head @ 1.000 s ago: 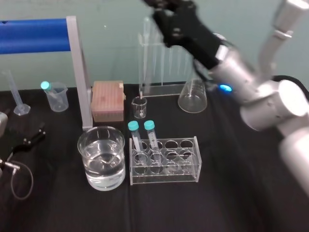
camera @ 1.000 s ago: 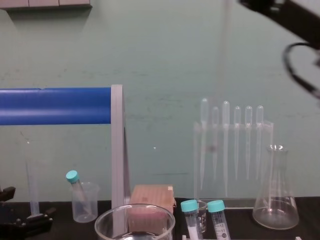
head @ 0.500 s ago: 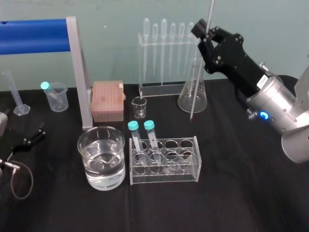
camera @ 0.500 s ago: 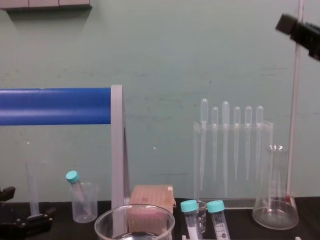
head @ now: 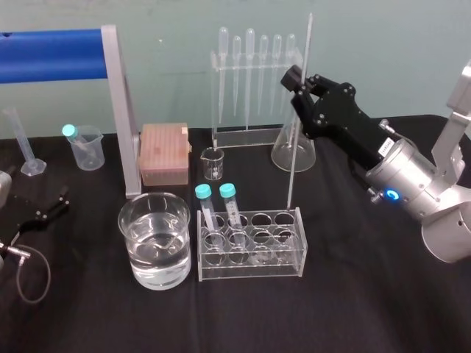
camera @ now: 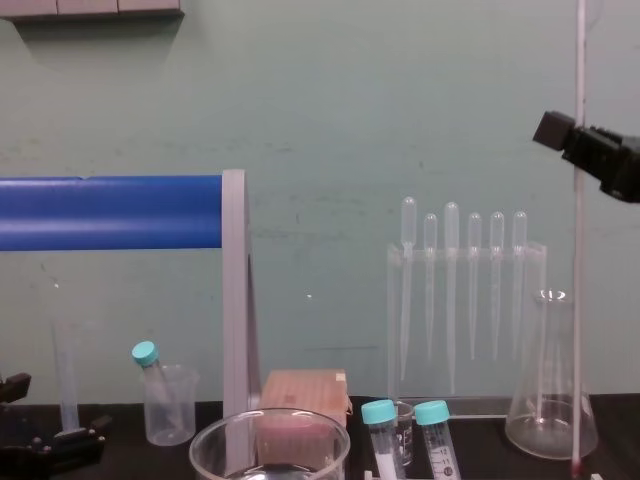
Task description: Hold the thermometer with one hand and immerse one end into the beaker, then reinsert it into the test tube rack.
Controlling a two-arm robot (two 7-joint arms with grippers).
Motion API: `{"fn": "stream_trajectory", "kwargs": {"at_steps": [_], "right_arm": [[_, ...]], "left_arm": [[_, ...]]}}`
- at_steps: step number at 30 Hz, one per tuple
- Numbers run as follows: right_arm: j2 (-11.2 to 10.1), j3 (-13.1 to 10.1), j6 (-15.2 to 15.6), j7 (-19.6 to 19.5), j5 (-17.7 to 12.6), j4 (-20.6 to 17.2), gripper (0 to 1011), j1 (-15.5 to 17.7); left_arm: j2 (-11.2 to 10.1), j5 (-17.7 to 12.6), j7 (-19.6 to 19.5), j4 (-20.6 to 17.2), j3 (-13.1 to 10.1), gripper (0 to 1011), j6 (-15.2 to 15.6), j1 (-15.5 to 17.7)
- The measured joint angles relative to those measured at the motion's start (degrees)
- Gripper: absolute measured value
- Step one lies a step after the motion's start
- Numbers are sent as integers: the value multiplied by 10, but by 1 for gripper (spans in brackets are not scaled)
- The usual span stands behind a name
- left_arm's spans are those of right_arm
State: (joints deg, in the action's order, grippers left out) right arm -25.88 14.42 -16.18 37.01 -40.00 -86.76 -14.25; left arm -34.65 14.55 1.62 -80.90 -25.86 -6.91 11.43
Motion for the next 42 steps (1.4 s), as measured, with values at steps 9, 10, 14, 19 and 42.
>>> {"fn": "stream_trajectory", "kwargs": {"at_steps": [9, 10, 14, 19, 42], "right_arm": [[5, 13, 2, 14, 0, 24, 56, -11], [6, 15, 3, 16, 0, 28, 56, -12], [5, 19, 7, 18, 3, 37, 56, -16], [5, 27, 14, 19, 6, 48, 56, -19], [11, 44, 25, 29, 6, 94, 56, -27]], "left_arm": [[0, 0, 0, 0, 0, 1008, 0, 0], [0, 0, 0, 0, 0, 1008, 0, 0], [0, 0, 0, 0, 0, 1008, 0, 0], [0, 0, 0, 0, 0, 1008, 0, 0], [0, 0, 0, 0, 0, 1008, 0, 0]]}}
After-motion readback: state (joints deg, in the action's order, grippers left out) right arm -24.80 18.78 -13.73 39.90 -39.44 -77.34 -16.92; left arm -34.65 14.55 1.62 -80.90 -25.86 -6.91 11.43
